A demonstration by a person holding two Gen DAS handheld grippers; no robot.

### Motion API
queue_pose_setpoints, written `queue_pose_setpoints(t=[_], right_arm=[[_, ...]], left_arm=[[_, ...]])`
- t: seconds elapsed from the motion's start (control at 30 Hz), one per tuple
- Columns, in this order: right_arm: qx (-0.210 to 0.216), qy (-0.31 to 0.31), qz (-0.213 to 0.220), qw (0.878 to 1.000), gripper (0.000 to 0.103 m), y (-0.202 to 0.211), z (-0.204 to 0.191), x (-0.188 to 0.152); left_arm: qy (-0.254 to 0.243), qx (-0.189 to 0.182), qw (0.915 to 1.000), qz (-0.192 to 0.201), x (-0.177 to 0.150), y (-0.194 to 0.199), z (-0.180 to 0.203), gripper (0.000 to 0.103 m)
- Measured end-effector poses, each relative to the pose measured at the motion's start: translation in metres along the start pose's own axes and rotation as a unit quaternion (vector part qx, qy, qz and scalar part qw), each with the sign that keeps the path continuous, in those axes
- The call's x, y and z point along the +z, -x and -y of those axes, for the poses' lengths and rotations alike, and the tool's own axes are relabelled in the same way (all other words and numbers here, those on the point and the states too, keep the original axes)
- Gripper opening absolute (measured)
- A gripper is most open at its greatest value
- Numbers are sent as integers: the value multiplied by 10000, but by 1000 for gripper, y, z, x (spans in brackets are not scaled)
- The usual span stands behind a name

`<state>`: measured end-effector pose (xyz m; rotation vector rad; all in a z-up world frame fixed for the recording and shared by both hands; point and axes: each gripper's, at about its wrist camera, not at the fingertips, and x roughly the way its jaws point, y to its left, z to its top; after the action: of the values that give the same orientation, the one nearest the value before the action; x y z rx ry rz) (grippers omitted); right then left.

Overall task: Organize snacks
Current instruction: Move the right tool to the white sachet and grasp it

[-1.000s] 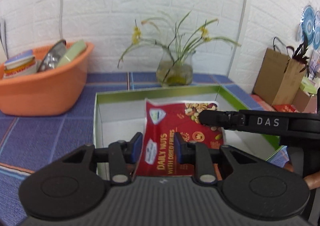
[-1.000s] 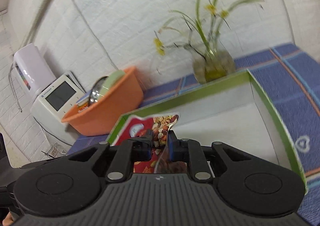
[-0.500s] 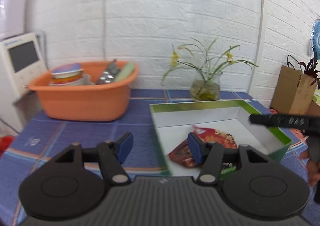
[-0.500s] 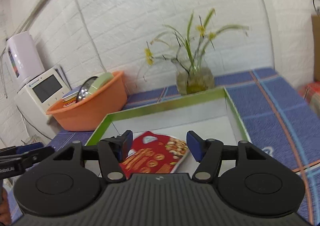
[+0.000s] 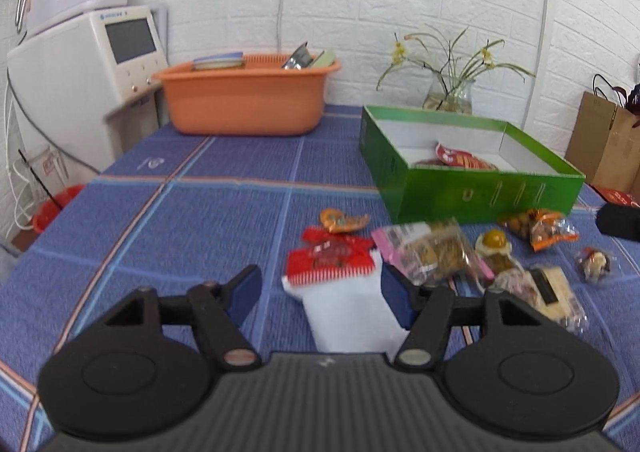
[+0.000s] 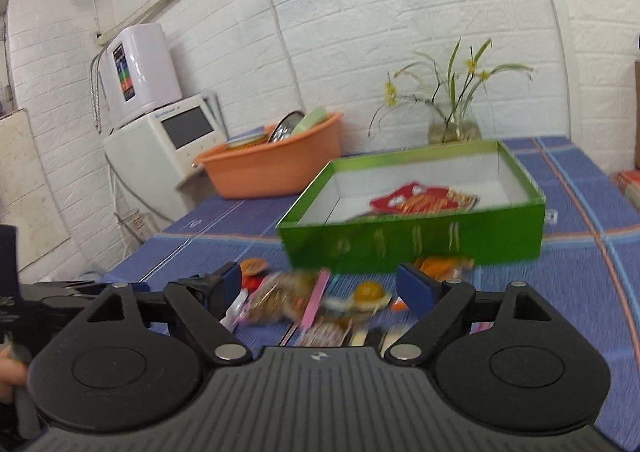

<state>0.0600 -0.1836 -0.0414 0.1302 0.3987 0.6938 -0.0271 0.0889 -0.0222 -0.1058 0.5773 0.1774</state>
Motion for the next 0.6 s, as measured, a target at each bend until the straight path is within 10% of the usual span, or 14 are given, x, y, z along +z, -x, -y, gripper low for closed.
queue_pose_setpoints(t=[0.4, 0.6], right_arm=[[520, 185, -537, 9970, 103, -2, -30, -19], [1408, -820, -1853, 9691, 102, -82, -26, -7]], left_arm=[[500, -206, 9978, -376, -23, -1, -22, 63], [1037, -1029, 9865, -738, -28, -12, -26, 63]])
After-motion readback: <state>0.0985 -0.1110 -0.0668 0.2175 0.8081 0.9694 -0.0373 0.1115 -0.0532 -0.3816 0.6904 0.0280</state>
